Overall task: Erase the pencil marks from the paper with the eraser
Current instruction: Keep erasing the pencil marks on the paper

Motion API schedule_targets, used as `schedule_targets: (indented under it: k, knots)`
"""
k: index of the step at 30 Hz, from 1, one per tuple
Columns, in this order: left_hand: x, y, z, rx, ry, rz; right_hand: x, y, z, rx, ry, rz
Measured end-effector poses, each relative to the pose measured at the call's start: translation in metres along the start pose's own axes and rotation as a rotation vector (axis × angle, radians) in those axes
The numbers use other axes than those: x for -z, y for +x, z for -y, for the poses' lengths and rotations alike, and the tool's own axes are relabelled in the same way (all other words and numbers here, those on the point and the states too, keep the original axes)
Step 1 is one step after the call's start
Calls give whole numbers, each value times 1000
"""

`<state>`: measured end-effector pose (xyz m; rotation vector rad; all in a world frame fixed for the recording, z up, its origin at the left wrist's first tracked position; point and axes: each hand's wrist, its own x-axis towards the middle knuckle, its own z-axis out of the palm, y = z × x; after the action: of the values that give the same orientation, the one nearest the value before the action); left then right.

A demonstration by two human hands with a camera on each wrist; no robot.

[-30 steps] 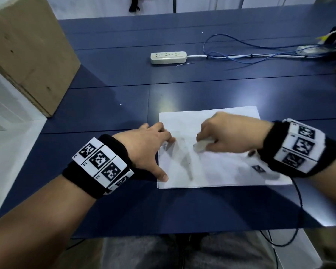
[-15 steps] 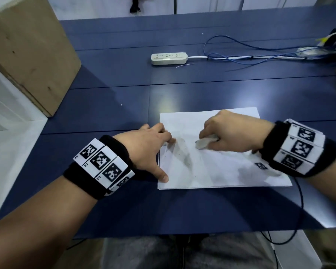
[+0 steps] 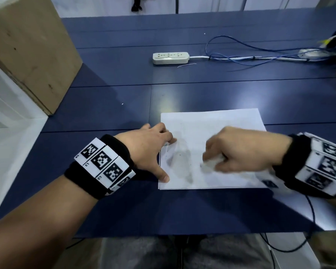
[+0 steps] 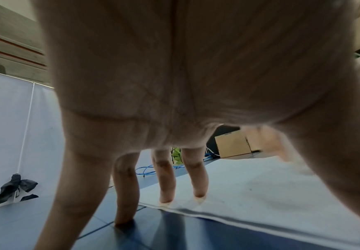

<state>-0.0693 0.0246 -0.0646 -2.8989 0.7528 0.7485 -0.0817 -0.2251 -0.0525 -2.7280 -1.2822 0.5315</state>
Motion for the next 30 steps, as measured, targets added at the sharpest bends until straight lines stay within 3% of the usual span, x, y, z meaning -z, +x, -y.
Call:
schedule_targets:
  k: [3,8,10,13,15,20,22,27,30]
  knots:
    - [1,0,0,-6,1,4,-2,-6,12,40,61,106]
    - [1,-1,-1,1,14,1,6,19,-23,-158,3,-109]
    - [1,-1,-1,-1,18,-1,2,15,-20,-105,-20,-161]
    - [1,0,-1,-7,8,-1,-5,-3,8,59,45,14]
    - [1,0,0,-8,8,2,-5,-7,16,70,118,123]
    - [1,0,-1,0,13,-2,7,26,-23,-123,-26,-144]
    - [0,0,-1,3,14,-2,5,24,-28,-128,-49,-179]
    - [-1,1,1,-11,10,-2,-5,-6,14,79,119,122]
    - [0,1,0,-10,13,4,0,8,-1,-2,63,-10]
